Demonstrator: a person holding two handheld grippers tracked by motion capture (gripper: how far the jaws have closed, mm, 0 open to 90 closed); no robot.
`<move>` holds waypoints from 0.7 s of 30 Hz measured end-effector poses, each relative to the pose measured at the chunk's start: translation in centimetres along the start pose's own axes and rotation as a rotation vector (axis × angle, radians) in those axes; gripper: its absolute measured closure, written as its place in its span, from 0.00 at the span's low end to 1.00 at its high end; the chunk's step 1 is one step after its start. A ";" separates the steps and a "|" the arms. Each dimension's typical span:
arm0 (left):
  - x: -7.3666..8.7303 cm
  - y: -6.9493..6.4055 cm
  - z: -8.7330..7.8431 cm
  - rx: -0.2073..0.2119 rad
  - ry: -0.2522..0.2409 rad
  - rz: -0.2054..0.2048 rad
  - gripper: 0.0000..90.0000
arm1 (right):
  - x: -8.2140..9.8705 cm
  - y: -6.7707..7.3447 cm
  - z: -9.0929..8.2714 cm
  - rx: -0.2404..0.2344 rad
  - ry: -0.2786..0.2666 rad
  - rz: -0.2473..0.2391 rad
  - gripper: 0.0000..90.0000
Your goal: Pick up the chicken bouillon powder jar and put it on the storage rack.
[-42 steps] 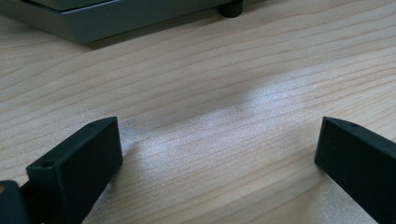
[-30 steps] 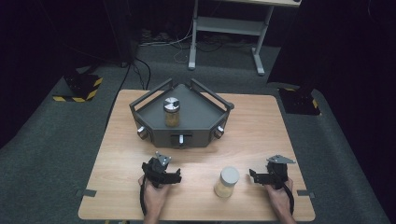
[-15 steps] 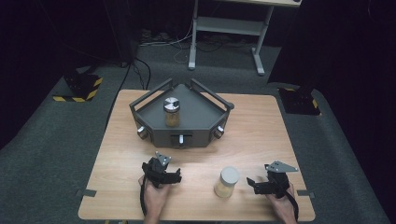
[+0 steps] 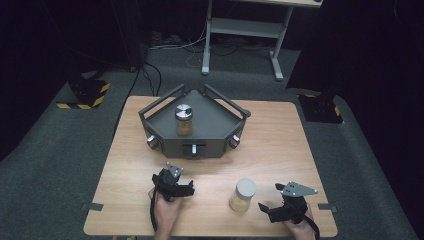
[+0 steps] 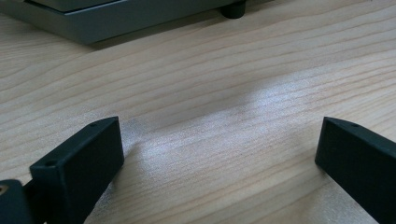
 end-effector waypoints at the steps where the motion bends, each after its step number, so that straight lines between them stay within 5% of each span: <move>1: 0.0 0.0 0.0 0.000 0.000 0.000 0.01 | -0.1 0.2 0.1 -0.007 0.001 -0.006 0.00; 21: 0.0 0.0 0.0 0.000 0.000 -0.002 0.01 | -3.1 2.8 1.5 -0.082 -0.040 -0.102 0.00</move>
Point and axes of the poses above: each handheld gripper's, and its own axes: z roughly forward along the jaws, x roughly out of its underside, y roughly to its left, the point moved 8 cm from there along z, roughly forward along the jaws, and after that the axes turned 10 degrees about y, right-handed, at the moved point
